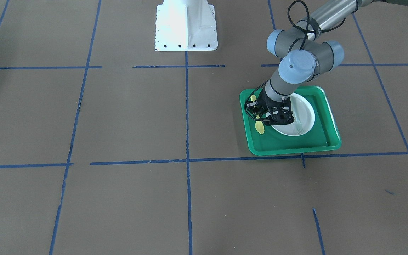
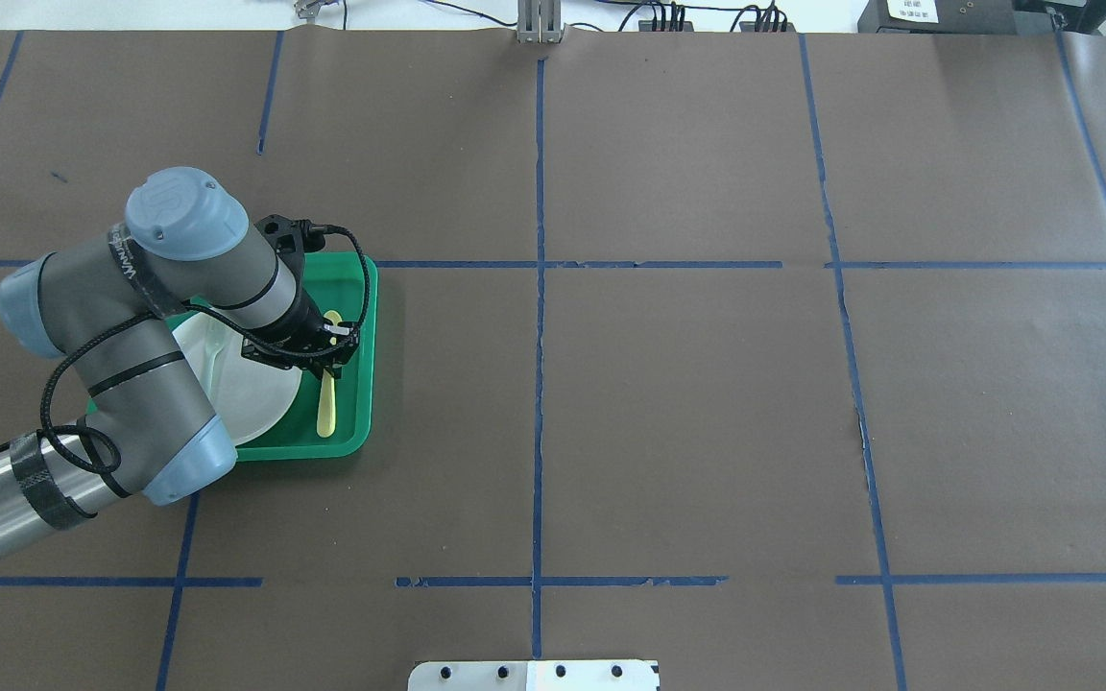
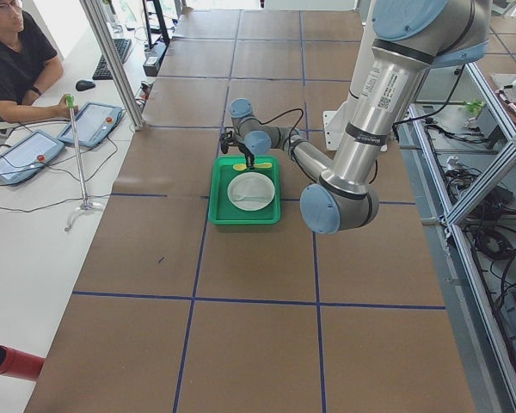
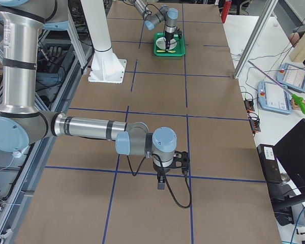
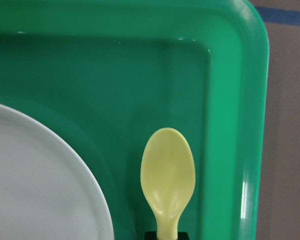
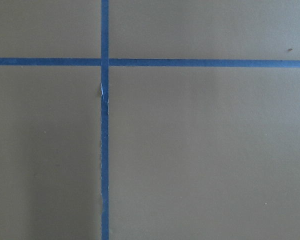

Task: Place spoon
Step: 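Carry the yellow spoon off the plate to the tray's edge beside it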

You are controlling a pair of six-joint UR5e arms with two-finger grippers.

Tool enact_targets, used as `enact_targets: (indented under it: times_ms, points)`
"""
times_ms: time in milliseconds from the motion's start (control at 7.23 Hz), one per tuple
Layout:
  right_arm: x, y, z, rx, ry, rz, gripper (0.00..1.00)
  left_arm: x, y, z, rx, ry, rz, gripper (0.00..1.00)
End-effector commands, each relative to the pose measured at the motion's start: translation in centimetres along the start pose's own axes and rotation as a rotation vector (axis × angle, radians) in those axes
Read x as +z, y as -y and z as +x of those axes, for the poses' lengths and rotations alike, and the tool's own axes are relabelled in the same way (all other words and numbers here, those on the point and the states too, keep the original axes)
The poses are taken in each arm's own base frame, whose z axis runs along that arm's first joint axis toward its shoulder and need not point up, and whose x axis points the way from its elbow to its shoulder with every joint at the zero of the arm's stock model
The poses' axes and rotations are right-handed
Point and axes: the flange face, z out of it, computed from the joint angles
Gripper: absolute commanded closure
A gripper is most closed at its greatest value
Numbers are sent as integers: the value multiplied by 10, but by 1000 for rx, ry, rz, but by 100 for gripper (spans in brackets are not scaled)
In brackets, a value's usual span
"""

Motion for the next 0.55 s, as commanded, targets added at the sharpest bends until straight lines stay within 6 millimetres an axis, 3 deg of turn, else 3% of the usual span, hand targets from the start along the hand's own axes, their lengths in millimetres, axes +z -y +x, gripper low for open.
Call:
enact_targets:
  times_ms: [0, 138, 277, 415]
  points:
    - [0, 0, 0, 0, 0, 0, 0, 1, 1, 0, 2, 2, -1, 100]
    - [0, 0, 0, 0, 0, 0, 0, 2, 1, -1, 5, 3, -1, 98]
    - [0, 0, 0, 0, 0, 0, 0, 1, 0, 0, 16, -10, 4, 54]
    - [0, 0, 0, 0, 0, 0, 0, 0, 1, -2, 19, -16, 8, 41]
